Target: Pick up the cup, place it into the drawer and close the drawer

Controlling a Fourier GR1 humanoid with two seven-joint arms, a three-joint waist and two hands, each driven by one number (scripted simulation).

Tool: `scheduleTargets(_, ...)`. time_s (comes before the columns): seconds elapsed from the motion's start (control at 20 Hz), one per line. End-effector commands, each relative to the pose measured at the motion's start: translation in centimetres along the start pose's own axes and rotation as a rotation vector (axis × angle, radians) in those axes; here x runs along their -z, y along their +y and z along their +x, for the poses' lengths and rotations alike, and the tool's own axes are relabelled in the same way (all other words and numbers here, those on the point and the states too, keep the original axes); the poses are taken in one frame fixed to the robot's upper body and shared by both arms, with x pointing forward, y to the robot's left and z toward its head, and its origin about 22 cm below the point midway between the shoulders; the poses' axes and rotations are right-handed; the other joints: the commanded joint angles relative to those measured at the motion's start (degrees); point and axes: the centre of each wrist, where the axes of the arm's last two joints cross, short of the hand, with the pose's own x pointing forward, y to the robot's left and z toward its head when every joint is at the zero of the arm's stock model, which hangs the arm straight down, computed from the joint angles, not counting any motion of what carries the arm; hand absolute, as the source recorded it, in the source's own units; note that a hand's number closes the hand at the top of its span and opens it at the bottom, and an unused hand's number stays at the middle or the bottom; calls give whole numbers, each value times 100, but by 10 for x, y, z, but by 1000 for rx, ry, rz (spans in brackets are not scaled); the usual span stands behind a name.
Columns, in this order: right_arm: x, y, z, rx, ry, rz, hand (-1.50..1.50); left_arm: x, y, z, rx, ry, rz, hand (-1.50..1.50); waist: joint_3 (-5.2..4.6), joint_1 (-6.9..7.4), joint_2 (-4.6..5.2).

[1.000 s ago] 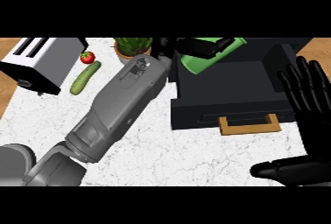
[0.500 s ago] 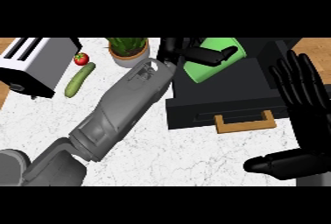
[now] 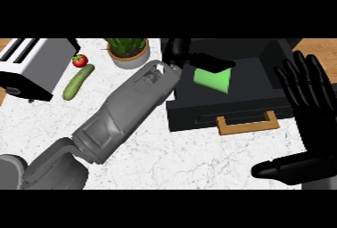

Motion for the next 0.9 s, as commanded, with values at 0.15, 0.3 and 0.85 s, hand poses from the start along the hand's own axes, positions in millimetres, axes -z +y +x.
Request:
scheduleTargets(0.15,2,0,-3,61,-18,14,-150,1,-3,11,-171,-70,-3,-150,-5,110,-15)
scheduleTargets(0.3,-8,-18,8,90,2,27,-150,-5,-4,7,-245,-107,23,-150,-6,160,-56)
scheduleTargets(0.85,-29,-11,23,-69,46,165,150,-5,33,11,-393,-114,76,-150,-17,695,-205)
